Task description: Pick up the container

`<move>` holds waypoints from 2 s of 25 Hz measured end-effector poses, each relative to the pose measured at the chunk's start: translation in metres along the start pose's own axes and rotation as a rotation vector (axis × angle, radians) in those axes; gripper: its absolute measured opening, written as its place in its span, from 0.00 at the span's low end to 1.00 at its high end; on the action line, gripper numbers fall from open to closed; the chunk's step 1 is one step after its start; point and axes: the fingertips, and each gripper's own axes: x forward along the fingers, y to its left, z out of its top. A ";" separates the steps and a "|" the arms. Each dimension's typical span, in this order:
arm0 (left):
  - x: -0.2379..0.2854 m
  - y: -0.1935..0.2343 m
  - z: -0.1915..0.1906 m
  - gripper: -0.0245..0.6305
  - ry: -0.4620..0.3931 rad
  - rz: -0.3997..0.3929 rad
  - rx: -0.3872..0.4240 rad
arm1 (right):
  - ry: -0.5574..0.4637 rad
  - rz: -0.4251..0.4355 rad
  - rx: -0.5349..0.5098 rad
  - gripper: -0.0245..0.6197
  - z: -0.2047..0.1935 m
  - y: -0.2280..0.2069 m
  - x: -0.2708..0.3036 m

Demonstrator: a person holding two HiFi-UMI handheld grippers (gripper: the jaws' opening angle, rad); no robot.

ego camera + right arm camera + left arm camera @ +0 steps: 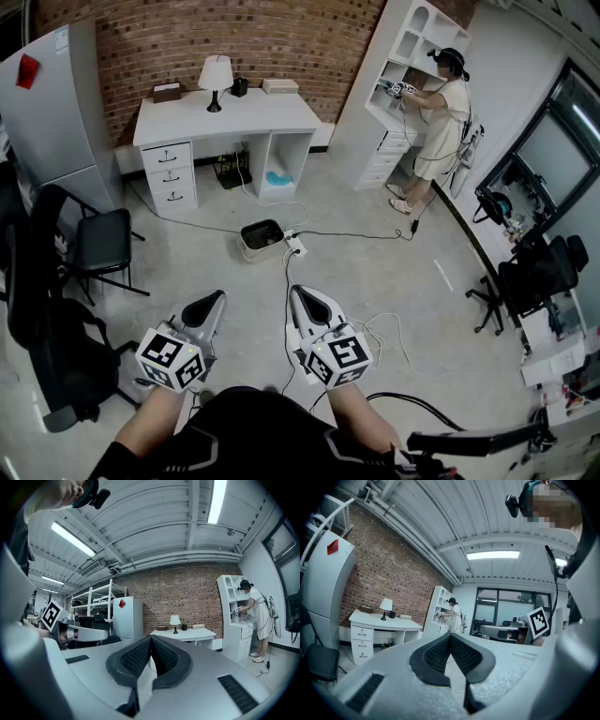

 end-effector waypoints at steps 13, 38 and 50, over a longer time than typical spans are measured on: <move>-0.003 -0.001 0.000 0.05 0.003 -0.015 -0.007 | -0.002 -0.013 0.005 0.05 0.002 0.006 0.002; -0.043 0.058 0.002 0.05 -0.006 -0.068 -0.038 | 0.031 -0.087 0.016 0.05 -0.006 0.060 0.039; -0.060 0.089 0.001 0.05 -0.011 -0.096 -0.059 | 0.052 -0.149 0.018 0.05 -0.010 0.075 0.051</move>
